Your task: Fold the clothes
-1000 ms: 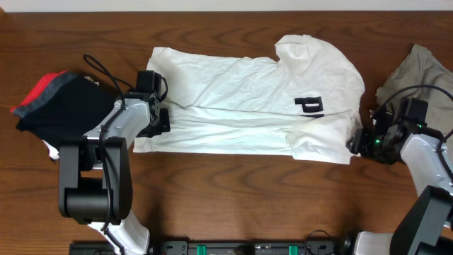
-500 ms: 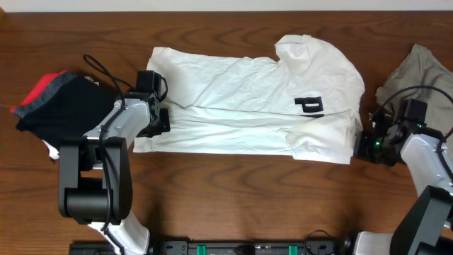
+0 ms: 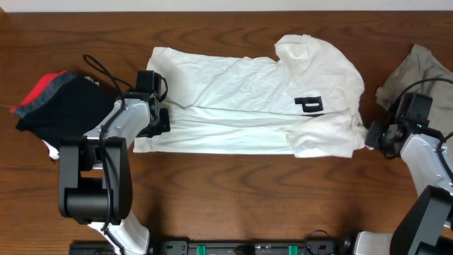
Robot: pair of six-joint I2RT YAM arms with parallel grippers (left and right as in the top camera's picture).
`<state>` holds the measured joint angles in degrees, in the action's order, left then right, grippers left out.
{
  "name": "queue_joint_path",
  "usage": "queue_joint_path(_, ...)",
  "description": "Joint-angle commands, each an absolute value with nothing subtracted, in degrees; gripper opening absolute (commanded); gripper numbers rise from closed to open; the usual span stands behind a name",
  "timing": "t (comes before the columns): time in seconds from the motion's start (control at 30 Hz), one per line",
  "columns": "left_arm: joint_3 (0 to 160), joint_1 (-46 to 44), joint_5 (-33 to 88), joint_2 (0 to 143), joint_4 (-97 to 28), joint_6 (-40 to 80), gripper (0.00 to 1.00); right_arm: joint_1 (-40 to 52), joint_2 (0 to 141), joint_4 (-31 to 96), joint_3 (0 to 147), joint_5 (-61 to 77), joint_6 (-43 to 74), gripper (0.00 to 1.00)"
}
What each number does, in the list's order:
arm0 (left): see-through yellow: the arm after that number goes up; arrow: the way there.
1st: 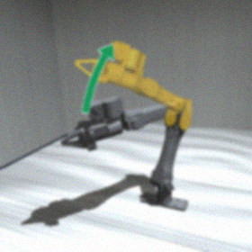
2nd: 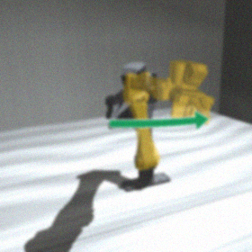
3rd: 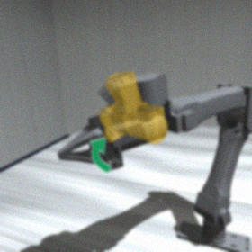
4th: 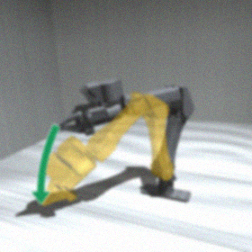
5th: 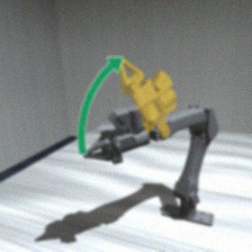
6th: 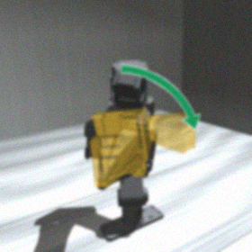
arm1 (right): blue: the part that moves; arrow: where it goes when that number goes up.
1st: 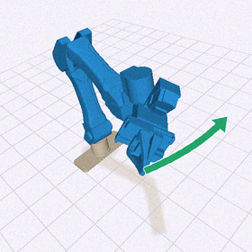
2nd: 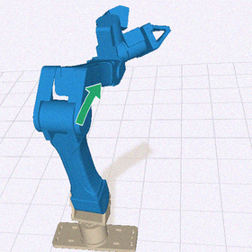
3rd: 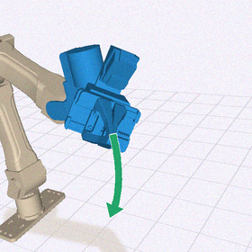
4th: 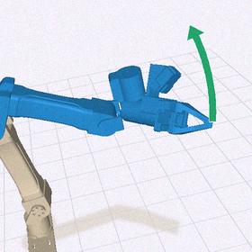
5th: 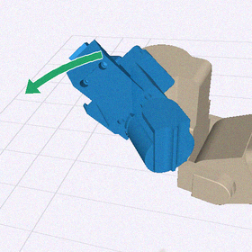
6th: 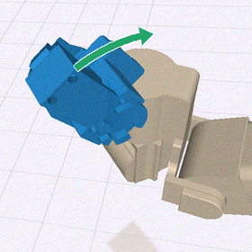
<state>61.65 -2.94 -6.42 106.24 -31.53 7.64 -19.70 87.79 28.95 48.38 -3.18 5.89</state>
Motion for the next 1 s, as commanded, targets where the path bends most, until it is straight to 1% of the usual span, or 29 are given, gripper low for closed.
queue_joint_path(0.0,60.05,-2.42,-6.48,107.39,-31.88,7.70,0.09,-20.36,86.89,25.21,49.36,-8.93,8.27,0.01)
queue_joint_path(0.13,60.05,-2.42,-6.50,107.39,-31.88,7.73,0.09,-20.40,86.89,20.21,49.36,-12.34,7.66,0.01)
queue_joint_path(0.2,60.05,-2.42,-6.48,107.39,-31.86,7.70,0.09,-20.40,86.91,19.20,49.36,-13.19,5.32,0.01)
queue_joint_path(0.3,60.05,-2.42,-6.50,107.39,-31.83,7.70,0.09,-20.43,87.44,19.11,49.34,-14.46,1.93,0.01)
queue_joint_path(0.53,60.05,-2.42,-6.50,107.39,-31.83,7.70,0.09,-21.82,90.96,20.91,48.90,-16.47,1.30,0.01)
queue_joint_path(0.57,60.05,-2.42,-6.50,107.39,-31.83,7.70,0.09,-22.15,91.59,21.21,48.90,-17.06,1.19,0.02)
queue_joint_path(0.77,60.05,-2.42,-6.50,107.39,-31.86,7.70,0.09,-23.94,93.89,21.80,48.90,-17.56,1.21,0.27)
queue_joint_path(0.87,60.05,-2.42,-6.50,107.39,-31.83,7.70,0.09,-24.51,93.89,21.82,48.90,-17.54,1.21,0.29)
queue_joint_path(0.97,60.05,-2.42,-6.50,107.39,-31.83,7.70,0.09,-24.75,93.78,21.65,48.95,-16.78,1.23,0.26)
